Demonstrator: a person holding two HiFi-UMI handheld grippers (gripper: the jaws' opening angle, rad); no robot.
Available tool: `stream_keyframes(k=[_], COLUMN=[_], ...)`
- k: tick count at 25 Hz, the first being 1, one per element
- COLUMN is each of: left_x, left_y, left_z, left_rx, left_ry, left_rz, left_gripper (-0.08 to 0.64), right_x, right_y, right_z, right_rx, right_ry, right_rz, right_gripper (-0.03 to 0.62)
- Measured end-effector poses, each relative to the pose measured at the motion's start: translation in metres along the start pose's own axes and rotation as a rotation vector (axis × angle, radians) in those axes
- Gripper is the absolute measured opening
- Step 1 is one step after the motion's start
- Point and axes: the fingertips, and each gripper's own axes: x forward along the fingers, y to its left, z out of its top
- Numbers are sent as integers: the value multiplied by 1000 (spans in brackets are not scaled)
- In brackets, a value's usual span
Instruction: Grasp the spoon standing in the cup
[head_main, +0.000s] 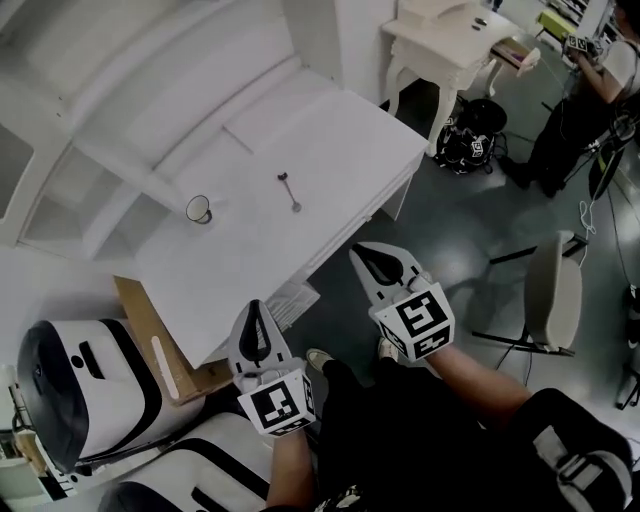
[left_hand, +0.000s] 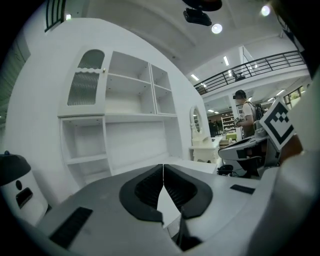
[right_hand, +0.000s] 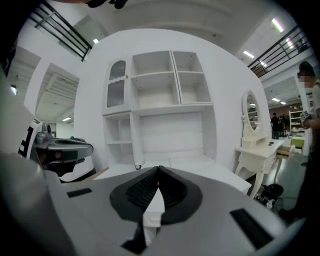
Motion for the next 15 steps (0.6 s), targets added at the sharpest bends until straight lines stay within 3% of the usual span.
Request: stream_keyframes(k=[8,15], left_x=[-7,8], left_y=[-31,-54], left_z=[4,5], left_rx=[1,9], left_ry=[42,35], left_rz=[38,-28], left_gripper=[9,9], right_x=[-16,-25], right_y=[8,13], right_z=[-4,-13], right_rx=[9,17], right_ry=[7,18], right_rz=[108,111], right_gripper=[63,63])
